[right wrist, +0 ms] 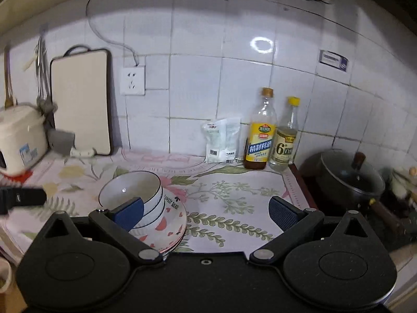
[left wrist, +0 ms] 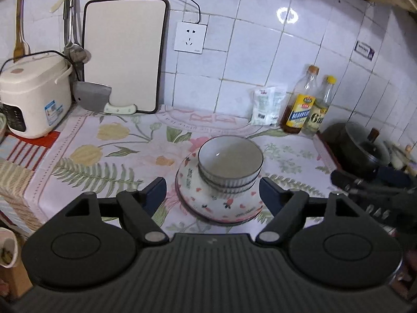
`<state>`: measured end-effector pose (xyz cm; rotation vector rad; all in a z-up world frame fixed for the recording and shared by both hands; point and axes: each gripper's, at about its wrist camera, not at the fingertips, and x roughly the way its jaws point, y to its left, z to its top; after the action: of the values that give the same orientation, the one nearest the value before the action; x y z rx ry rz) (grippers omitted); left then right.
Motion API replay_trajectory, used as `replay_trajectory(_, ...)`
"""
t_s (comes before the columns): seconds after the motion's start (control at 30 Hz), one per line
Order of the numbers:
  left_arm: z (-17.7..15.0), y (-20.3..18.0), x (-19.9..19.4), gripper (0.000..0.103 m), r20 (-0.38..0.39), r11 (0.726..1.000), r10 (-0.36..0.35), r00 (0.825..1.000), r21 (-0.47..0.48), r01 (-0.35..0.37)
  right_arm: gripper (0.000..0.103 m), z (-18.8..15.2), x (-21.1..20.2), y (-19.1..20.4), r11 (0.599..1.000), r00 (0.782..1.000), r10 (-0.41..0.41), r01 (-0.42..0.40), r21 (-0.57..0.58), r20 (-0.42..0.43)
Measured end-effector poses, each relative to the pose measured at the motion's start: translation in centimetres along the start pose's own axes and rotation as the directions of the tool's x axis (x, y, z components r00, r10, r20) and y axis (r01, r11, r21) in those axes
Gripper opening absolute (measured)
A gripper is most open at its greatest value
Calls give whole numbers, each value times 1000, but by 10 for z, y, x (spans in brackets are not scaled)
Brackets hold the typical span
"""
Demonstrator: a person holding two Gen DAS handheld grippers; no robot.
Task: Organize plates and bowls
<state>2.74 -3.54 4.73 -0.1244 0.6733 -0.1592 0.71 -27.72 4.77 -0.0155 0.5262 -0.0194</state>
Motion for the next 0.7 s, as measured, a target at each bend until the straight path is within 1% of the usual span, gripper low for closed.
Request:
replay_trajectory(0.07, -8, -4, -3, 82, 3, 1000, 20, 1000, 21, -20, 103, -3, -3, -6, 998, 999, 34, -34, 45, -2)
replay_trajectory(0.13, -14, -6, -5, 84, 14, 999, 38, 999, 36, -39, 103, -7, -6, -11, 996, 999, 41, -41, 73, -6)
replay_trajectory(0.2, -19, -7, -7, 91, 25, 998, 48, 999, 45, -49, 103, -12, -9, -13, 996, 999, 48, -47, 76, -7)
replay_trajectory(0.33, -27, -5, -11, 92, 36, 999, 32, 999, 37, -33, 103, -23, -12, -18, 995, 998, 48, -46, 86, -28)
replay_trajectory(0.43, -33, -5, -13, 92, 51, 999, 45, 998, 24, -47, 103, -32, -18, -21, 995, 999, 44, -42, 89, -26)
replay_trajectory(0.5, -37, -5, -16, 95, 63, 998, 62, 996, 20, -63, 103, -35, -21, -22, 996, 999, 44, -42, 85, -20)
replay_trajectory(0.57, -41, -5, -17, 95, 61, 997, 71, 996, 29, -73, 103, -37, -26, -21, 997, 999, 40, -39, 73, -8)
replay_trajectory(0.63, -44, -7, -16, 95, 42, 996, 67, 997, 61, -70, 103, -38, -29, -19, 997, 999, 37, -37, 62, -4)
replay_trajectory(0.7, -48, -7, -18, 95, 44, 994, 80, 996, 65, -82, 103, -40, -32, -18, 998, 999, 37, -37, 51, 1)
